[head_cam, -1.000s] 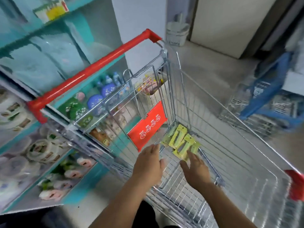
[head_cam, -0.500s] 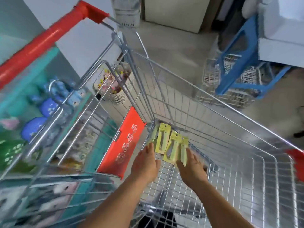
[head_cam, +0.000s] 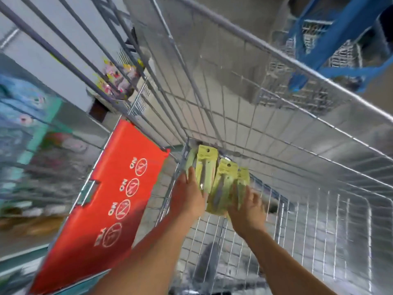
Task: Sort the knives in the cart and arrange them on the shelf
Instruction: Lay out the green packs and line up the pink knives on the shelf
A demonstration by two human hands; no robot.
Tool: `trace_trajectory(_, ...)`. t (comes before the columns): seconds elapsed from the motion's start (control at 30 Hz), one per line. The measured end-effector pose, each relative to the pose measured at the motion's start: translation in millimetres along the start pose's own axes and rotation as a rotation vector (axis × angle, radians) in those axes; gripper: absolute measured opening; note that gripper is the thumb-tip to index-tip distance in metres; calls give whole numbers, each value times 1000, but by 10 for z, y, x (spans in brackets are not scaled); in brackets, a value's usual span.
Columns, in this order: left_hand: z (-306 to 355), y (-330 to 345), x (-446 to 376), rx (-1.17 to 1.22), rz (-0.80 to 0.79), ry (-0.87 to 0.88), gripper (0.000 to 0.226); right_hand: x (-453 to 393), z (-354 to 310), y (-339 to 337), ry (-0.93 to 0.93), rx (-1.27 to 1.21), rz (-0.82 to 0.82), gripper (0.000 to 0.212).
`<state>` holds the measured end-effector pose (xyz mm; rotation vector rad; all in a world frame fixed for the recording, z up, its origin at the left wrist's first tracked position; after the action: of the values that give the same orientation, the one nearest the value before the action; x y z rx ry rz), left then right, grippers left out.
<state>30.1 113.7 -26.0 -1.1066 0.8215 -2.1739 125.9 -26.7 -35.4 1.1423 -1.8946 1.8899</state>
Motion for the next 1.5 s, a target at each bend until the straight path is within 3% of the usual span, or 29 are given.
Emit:
trace_trajectory(0.23, 9, 180, -304, -28, -38, -87, 100, -180, 8, 54, 73, -105, 107, 82)
trace_trajectory(0.4, 16, 150, -291, 19, 44, -83, 106, -189, 59, 67, 112, -233, 122, 76)
trace_trajectory(0.6, -41, 178, -182, -63, 19, -43, 96, -189, 93, 46, 142, -231, 170, 54)
trace_trajectory(0.8, -93, 201, -180, -2, 55, -60, 96, -45, 81, -31, 166, -494, 314, 14)
trace_trajectory(0.93, -55, 173, -189, 19, 84, -66, 94, -129, -158, 45, 38, -481, 245, 19)
trace_trajectory(1.07, -14, 196, -187, 53, 70, -52, 76, -306, -253, 222, 62, -371, 148, 28)
trace_trajectory(1.2, -4, 263, -157, 155, 23, -91, 68, -269, -271, 243, 88, -413, 172, 41)
trace_trajectory(1.37, -95, 302, -20, 216, 40, -148, 68, -186, -284, 325, 119, -432, 178, 34)
trace_trajectory(1.5, -238, 341, 84, 411, 108, -280, 49, -155, -332, 341, 61, -322, 199, 47)
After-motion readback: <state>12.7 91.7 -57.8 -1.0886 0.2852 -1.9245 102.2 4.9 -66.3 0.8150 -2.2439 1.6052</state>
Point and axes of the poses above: each hand's wrist, its own x-axis away from the middle knuckle, its own y-axis out of the palm, z = x × y, the point moved 4 cm from there along -x, towards the middle knuckle, and after that the axes turned 11 degrees about x, right-handed, at the moved point
